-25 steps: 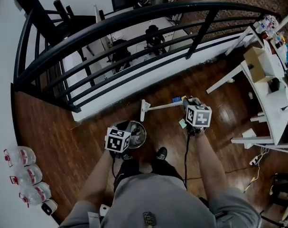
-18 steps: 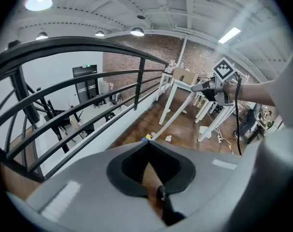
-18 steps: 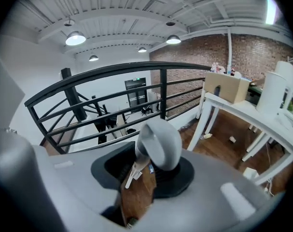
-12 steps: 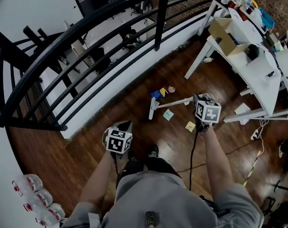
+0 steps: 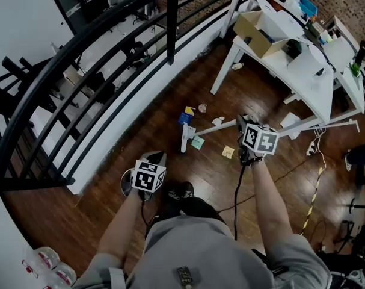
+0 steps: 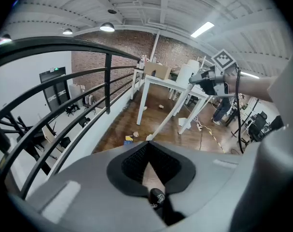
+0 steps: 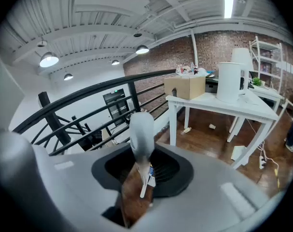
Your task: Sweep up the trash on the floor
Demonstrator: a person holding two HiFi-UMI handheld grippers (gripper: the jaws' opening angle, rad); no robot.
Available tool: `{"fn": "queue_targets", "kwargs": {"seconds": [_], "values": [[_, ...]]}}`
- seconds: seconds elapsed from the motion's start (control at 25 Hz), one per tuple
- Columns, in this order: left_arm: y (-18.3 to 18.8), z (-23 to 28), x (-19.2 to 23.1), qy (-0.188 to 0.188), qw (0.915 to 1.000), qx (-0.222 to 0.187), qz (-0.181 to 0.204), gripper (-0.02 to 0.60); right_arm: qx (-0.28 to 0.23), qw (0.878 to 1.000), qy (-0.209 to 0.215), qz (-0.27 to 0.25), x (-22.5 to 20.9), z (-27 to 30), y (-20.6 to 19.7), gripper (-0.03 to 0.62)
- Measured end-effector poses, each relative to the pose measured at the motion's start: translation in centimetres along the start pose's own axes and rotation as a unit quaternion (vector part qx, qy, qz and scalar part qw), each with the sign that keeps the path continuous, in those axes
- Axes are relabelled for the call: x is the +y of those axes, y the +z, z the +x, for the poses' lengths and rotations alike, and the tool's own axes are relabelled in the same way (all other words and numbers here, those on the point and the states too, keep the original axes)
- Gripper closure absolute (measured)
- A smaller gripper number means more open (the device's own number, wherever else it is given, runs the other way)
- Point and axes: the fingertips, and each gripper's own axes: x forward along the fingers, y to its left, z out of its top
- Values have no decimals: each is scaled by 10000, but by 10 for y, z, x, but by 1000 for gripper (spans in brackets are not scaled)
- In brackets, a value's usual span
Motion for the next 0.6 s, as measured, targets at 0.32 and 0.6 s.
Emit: {"fn": "queue_targets", "kwargs": {"seconds": [0.32,0.6], "values": [[2,29,-56,-586,9965,221,554,575,-477,9972,-534,203,-55,-89,10,496],[18,71,-139,-1024,9858,440,1256,575,-700,9862,-1361,630,-160,-192,-25,497]]}}
